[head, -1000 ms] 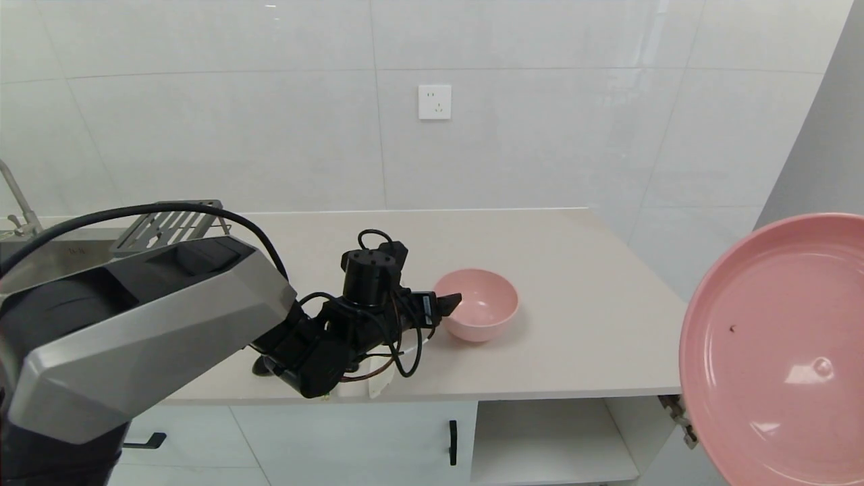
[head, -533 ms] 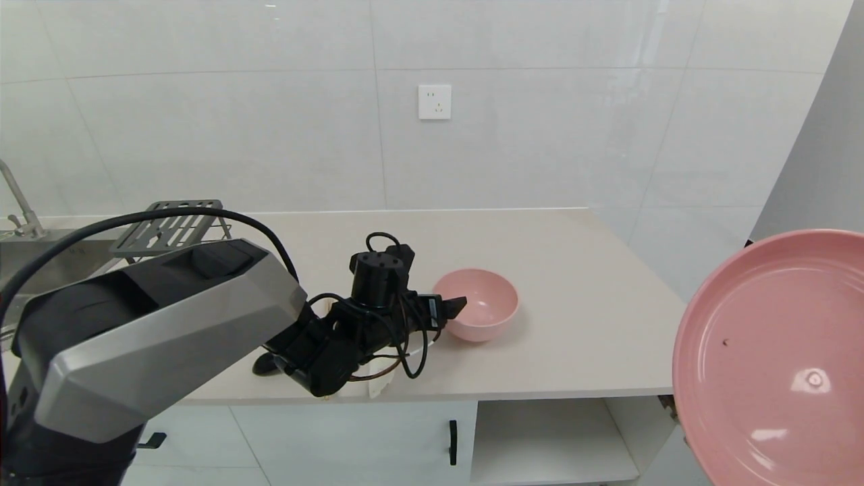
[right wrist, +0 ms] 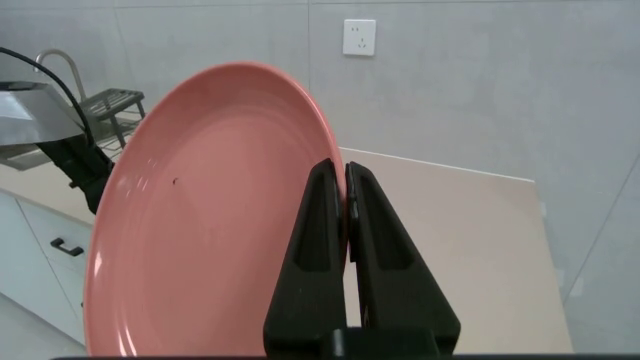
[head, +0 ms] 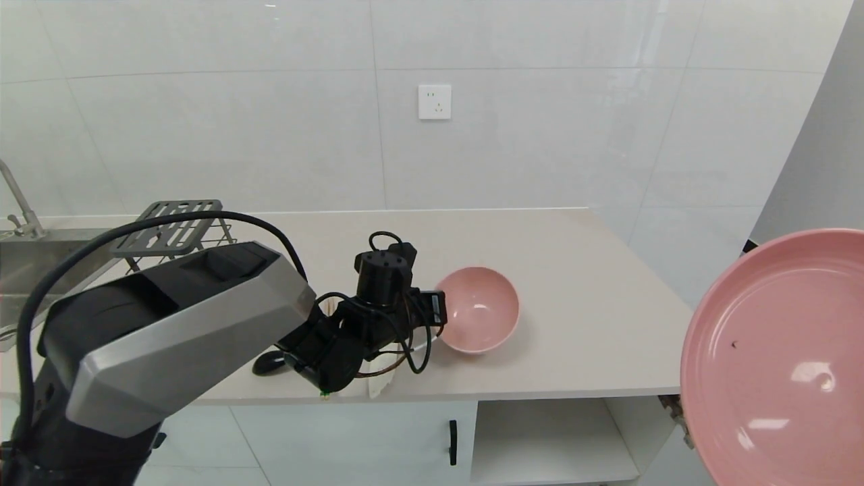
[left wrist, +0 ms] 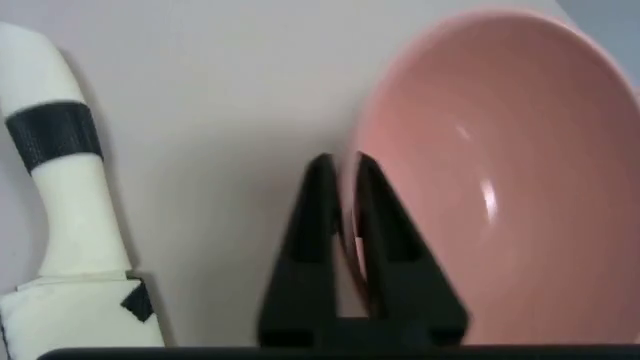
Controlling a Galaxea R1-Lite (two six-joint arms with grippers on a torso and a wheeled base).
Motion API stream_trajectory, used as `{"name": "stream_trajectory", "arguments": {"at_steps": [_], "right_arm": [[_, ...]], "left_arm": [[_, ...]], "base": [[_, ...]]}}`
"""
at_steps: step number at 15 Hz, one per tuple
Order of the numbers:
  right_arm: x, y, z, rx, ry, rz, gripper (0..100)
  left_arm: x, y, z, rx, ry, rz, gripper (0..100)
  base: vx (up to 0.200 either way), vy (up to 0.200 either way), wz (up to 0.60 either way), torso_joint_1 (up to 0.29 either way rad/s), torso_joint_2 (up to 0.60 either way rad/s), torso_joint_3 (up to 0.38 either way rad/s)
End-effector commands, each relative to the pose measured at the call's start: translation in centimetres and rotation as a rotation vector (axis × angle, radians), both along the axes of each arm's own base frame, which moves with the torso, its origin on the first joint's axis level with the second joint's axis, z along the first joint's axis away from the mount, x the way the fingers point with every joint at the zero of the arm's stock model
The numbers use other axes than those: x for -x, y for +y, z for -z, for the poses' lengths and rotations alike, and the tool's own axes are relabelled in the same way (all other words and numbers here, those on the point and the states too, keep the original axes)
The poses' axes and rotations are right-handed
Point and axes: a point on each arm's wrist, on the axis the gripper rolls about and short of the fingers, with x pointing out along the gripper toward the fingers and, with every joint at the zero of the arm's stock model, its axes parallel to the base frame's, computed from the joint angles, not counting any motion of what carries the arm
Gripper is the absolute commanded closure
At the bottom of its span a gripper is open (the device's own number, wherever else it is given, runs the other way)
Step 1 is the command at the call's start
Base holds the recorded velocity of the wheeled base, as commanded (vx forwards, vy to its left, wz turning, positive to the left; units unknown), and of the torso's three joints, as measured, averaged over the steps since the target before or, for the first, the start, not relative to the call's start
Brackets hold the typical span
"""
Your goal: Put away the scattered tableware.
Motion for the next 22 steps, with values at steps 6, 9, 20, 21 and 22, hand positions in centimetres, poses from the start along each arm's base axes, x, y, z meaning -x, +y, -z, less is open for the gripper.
{"name": "stream_trajectory", "arguments": {"at_steps": [6,9,20,21,22], "right_arm": [[-0.1,0.0,0.3,0.001,0.013,0.001,100],[-0.1,-0.1,2.1,0.003,0.059,0.027,100],[3.2,-0.3,5.6,0.085,-0.057,0.104,100],[3.5,-0.3,6.2,0.102,-0.071,0.115,100],[3.8,-0.3,6.4,0.103,-0.083,0.131,100]], "left_arm": [[3.6,2.5,-14.4,0.245,-0.277,-0.029,100],[8.8,5.5,-16.4,0.228,-0.306,-0.111,100],[27.3,22.5,-16.6,0.213,-0.576,-0.478,100],[29.0,23.5,-16.4,0.188,-0.643,-0.533,100],[30.5,23.9,-16.1,0.161,-0.701,-0.543,100]], "base": [[0.0,0.0,0.0,0.0,0.0,0.0],[0.0,0.0,0.0,0.0,0.0,0.0],[0.0,0.0,0.0,0.0,0.0,0.0],[0.0,0.0,0.0,0.0,0.0,0.0],[0.0,0.0,0.0,0.0,0.0,0.0]]}}
